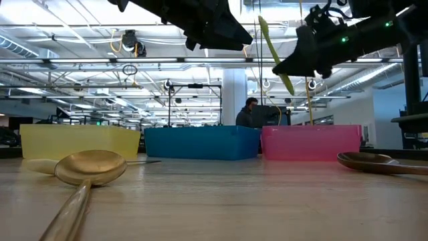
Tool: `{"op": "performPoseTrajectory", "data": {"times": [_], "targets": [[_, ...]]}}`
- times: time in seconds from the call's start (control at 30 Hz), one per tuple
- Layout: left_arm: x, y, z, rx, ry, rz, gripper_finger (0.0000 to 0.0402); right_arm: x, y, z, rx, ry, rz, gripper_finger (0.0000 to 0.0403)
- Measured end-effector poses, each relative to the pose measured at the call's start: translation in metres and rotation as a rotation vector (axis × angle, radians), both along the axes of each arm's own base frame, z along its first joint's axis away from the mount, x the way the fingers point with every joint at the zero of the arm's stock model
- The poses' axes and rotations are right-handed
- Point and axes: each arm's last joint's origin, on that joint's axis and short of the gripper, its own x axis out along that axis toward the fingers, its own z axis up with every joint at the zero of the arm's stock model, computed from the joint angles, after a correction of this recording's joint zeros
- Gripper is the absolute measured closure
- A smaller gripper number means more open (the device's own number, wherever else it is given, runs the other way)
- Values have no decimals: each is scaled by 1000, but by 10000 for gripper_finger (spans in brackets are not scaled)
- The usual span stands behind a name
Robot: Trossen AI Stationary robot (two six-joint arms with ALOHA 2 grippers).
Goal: Pick & Place Kitchen Items
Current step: Put the green serving spoon into the pink bin
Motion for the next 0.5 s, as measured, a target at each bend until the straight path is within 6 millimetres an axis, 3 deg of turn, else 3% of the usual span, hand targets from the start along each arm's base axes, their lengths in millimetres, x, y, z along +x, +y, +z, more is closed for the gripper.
{"op": "performPoseTrajectory", "data": {"times": [0.3,0.5], "targets": [[0,0,1,0,-8,1,215,-14,-26,-17,166,76,-253,344],[0,0,1,27,-2,-9,215,-21,-47,-30,373,110,-276,344]]}}
